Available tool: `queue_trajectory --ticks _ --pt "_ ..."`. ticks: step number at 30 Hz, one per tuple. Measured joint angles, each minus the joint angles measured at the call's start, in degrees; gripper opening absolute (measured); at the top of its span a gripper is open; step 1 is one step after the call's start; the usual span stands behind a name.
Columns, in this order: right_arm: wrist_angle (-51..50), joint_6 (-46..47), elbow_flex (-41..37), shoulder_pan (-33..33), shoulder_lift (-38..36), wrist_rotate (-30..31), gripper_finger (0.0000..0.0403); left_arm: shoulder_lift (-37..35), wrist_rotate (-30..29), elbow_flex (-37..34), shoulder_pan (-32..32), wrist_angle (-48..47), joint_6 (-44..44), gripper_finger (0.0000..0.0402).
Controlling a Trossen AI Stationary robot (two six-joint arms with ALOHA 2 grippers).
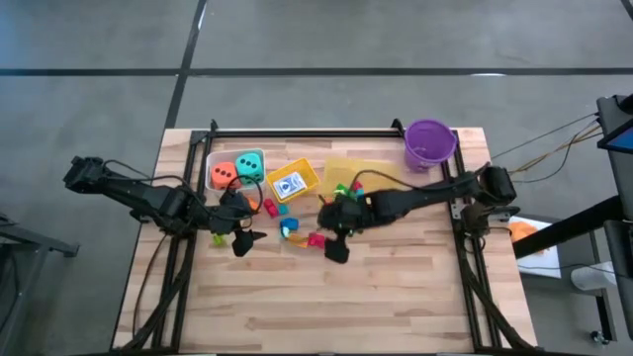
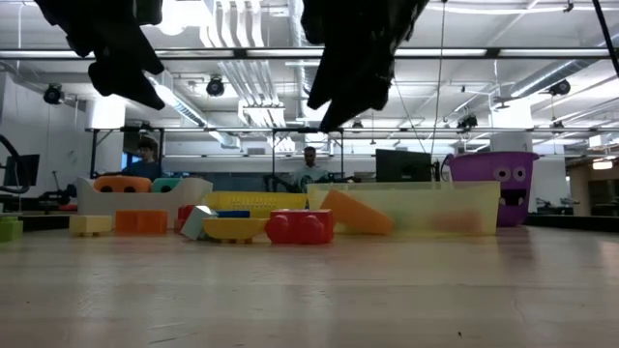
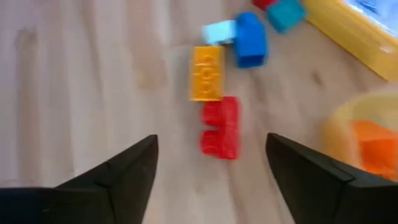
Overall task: Pick & Place Toys
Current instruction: Put the red game piece into the yellow bin
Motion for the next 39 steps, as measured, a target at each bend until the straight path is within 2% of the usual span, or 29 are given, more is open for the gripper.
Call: queue_trajectory --ticks 2,6,9,16,21,31,36,39 --pt "0.6 -2.1 0.0 2.7 0.2 4.6 0.0313 0.0 -0.3 -0.1 0.0 0.0 0.0 0.0367" --pt "1.2 -5.7 -0.1 8.5 1.7 18.0 0.0317 0.0 -1.6 -0.3 0.0 0.1 -1.0 0.0367" --pt "2.8 -4.2 -0.1 10.6 3.5 22.0 0.0303 0.0 -1.7 -1.1 0.0 0.1 -1.4 0.0367" --pt "5.7 -0.2 -0.2 9.7 7.1 22.4 0.0252 0.0 -1.4 -1.8 0.0 -0.4 -1.3 0.0368" --pt "5.9 0.9 -0.2 7.6 9.8 20.7 0.0228 0.0 1.3 -1.8 0.0 -0.4 -1.3 0.0368" --pt "5.7 0.5 -0.2 4.5 14.1 18.6 0.0225 0.0 3.0 -1.8 0.0 -0.7 -1.1 0.0368" --pt "6.4 0.6 -0.3 3.3 14.6 14.5 0.0225 0.0 3.0 -1.8 0.0 -0.9 -1.1 0.0368" --pt "7.2 -0.3 -0.3 3.0 15.7 14.1 0.0225 0.0 3.0 -1.8 0.0 -1.1 -1.1 0.0368"
